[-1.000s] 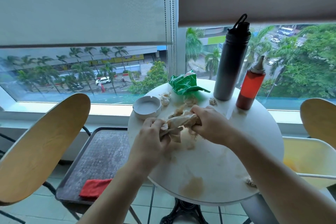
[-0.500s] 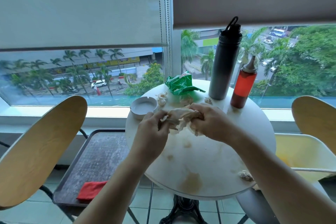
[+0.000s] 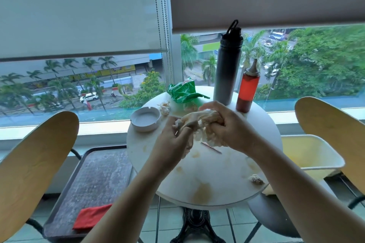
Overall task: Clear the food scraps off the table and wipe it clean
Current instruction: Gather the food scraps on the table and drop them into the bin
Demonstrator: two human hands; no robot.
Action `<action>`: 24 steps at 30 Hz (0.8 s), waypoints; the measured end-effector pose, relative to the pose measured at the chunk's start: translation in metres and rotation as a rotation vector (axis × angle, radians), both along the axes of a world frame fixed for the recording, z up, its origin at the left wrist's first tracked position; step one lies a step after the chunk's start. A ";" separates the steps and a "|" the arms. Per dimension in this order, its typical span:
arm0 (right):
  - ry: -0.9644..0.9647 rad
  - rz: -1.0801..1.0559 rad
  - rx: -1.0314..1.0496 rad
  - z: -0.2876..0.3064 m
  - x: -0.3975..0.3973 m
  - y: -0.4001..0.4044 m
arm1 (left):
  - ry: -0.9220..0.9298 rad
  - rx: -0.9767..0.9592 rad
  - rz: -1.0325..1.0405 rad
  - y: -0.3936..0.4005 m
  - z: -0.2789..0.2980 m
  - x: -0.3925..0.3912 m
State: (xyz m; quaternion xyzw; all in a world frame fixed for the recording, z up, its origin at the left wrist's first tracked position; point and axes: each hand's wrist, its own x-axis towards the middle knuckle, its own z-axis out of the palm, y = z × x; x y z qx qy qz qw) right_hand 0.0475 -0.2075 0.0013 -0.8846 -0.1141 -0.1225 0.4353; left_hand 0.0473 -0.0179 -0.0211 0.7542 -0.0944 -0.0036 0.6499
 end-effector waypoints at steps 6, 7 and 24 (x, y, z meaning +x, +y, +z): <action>-0.030 -0.078 0.031 -0.001 -0.013 -0.006 | 0.039 -0.035 -0.059 -0.013 -0.005 0.002; -0.032 -0.106 0.032 -0.001 -0.016 -0.008 | 0.011 -0.019 -0.072 -0.016 -0.006 0.003; 0.018 -0.417 0.113 0.005 -0.058 -0.138 | -0.014 -0.111 -0.372 -0.167 0.010 -0.014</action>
